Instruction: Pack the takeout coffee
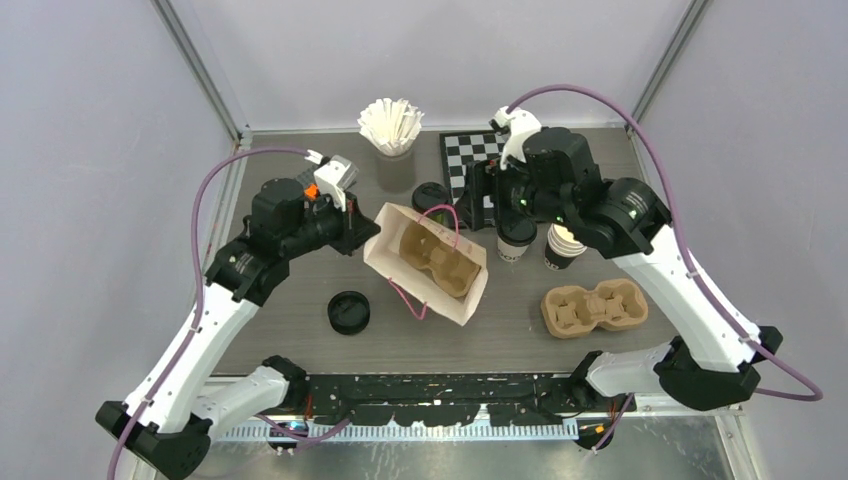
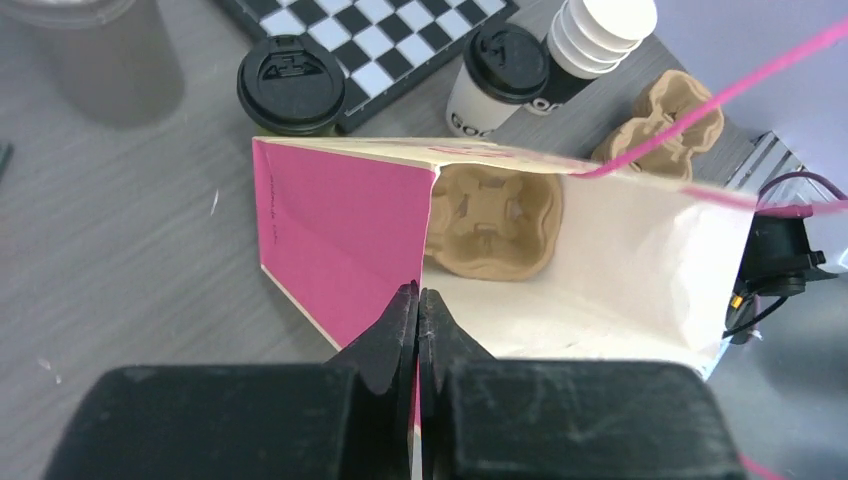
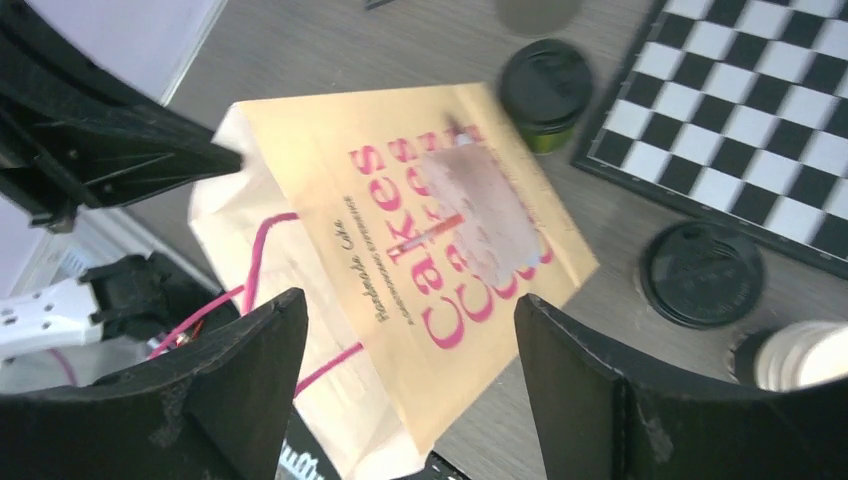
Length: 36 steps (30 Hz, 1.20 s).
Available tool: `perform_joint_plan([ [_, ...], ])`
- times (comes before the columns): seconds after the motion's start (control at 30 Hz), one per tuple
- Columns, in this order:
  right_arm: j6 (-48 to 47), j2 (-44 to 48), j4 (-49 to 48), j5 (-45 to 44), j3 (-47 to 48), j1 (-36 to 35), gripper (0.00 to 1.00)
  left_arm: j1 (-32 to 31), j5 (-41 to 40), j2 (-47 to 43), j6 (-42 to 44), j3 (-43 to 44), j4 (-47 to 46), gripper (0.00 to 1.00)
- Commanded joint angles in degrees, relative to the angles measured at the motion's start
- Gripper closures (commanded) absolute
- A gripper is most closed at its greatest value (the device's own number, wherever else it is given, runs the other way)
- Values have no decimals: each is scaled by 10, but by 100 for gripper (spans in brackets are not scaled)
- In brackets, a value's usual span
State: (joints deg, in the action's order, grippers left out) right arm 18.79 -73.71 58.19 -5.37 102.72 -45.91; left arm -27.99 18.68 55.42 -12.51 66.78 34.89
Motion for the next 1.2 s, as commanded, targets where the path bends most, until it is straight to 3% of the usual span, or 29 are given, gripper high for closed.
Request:
perform_joint_plan([
  [0.0, -31, -22, -50, 123, 16, -2, 22, 2, 55, -18, 48, -36, -138, 100],
  [0.13, -32, -14, -69, 160, 14, -2, 24, 2, 63, -45, 69, -69, -172, 100],
  [0.3, -36, 39, -128, 126, -29, -2, 23, 2, 57, -55, 78, -76, -167, 100],
  [0.5, -37, 60, -118, 82, -20, -2, 23, 2, 51, -50, 54, -71, -146, 100],
  [0.83, -17, 38, -17, 114, 91, -12, 40, 2, 6, -8, -65, 4, -23, 100],
  [1.17, -79, -14, 19, 59, 103, -208, 52, 2, 4, -18, -62, -9, -35, 100],
])
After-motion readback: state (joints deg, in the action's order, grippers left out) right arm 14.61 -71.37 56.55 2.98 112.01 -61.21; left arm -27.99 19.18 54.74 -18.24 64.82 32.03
